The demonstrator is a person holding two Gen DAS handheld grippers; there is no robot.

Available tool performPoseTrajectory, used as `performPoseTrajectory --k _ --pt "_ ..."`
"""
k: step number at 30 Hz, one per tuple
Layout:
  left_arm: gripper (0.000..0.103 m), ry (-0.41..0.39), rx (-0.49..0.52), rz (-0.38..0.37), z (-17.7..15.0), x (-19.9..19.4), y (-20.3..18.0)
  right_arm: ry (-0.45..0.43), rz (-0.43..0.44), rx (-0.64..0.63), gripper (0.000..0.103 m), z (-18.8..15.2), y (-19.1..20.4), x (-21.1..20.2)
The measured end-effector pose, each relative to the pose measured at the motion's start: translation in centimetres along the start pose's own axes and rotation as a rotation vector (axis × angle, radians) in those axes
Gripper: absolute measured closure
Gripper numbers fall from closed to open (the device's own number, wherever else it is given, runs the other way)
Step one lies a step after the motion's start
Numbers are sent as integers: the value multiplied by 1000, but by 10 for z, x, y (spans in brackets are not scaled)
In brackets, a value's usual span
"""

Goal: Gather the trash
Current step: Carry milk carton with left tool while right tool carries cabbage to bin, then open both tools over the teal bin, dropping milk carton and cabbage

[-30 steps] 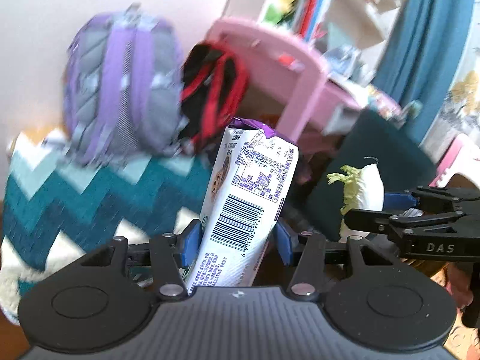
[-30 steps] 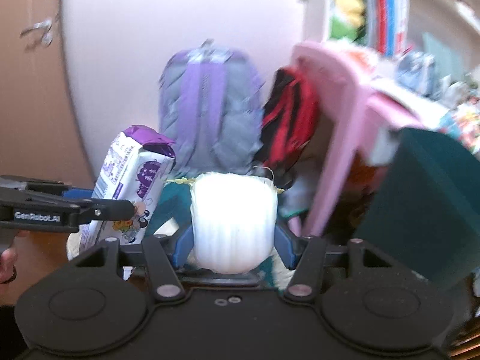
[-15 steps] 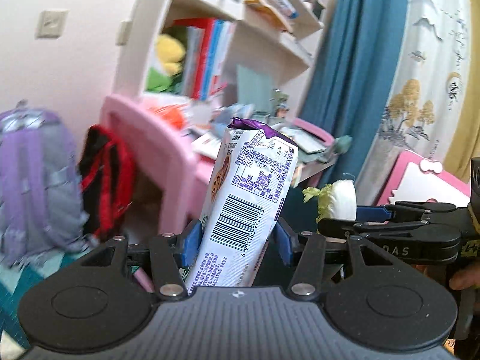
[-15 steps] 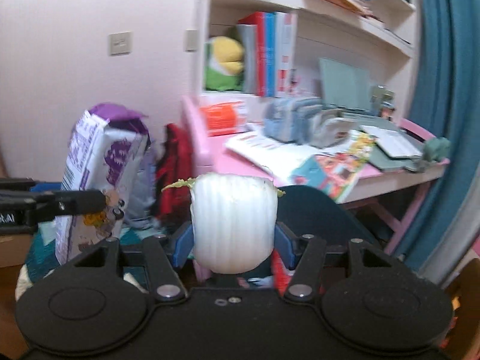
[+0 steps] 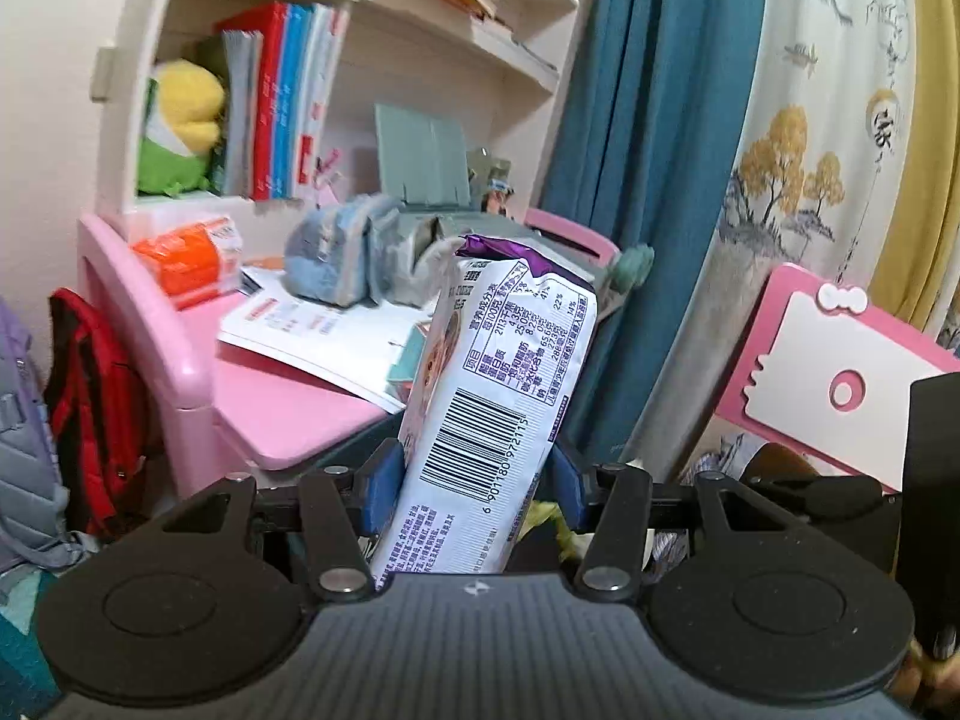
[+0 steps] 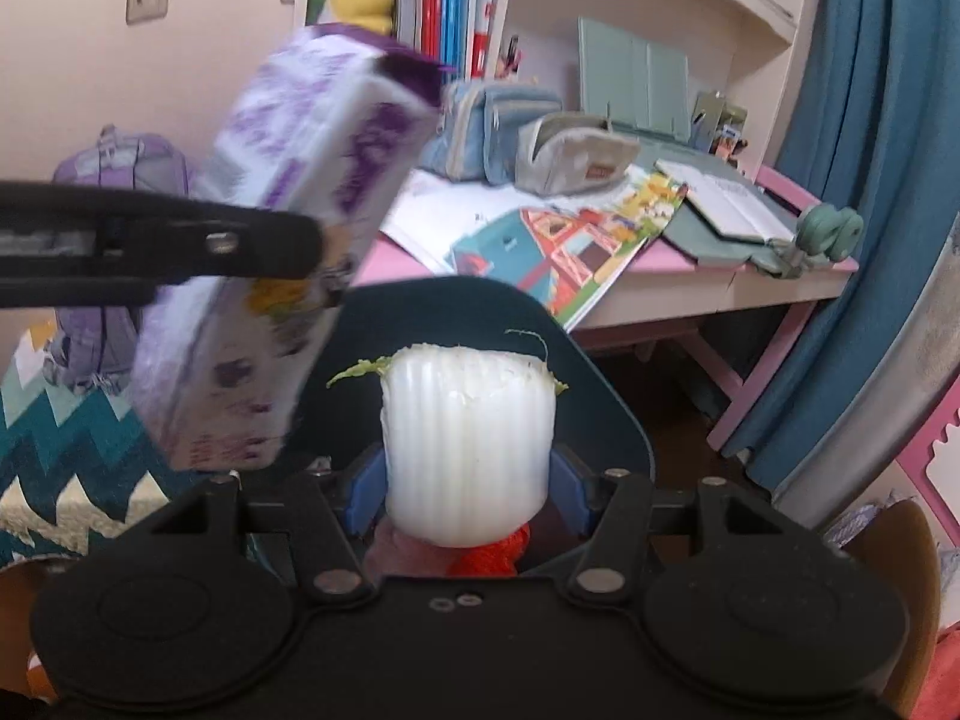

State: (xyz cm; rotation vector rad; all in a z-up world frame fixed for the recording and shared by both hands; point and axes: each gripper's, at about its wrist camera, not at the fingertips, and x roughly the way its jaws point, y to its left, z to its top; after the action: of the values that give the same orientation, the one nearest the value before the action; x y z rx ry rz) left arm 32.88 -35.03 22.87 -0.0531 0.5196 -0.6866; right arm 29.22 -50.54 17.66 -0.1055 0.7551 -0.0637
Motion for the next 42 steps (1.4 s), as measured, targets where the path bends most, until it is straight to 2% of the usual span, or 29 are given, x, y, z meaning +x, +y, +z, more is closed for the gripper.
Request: performPoseTrajectory --k 4,12,16,22,30,31,35,38,42 --pt "52 48 19 2 -2 35 -8 44 1 -21 46 -1 -4 18" --pt "52 97 62 -7 -7 77 -14 108 16 -43 44 -6 -8 42" --pt "52 123 34 -21 -10 94 -14 139 30 -27 43 -8 -13 49" --pt "52 183 3 -12 -20 111 -6 159 20 -35 42 -12 -15 55" --pt "52 220 -23 21 -30 116 2 159 -16 -94 41 -14 -6 51" --pt "51 222 -27 30 -30 116 3 158 -21 -104 41 -14 -5 50" --pt "30 217 -44 77 -31 116 5 147 -37 -136 39 -13 -3 40" --pt "27 209 -52 89 -31 113 5 122 -47 -125 38 -11 -8 30" --pt "25 200 -79 64 -28 101 6 88 -21 -81 38 -10 -12 15"
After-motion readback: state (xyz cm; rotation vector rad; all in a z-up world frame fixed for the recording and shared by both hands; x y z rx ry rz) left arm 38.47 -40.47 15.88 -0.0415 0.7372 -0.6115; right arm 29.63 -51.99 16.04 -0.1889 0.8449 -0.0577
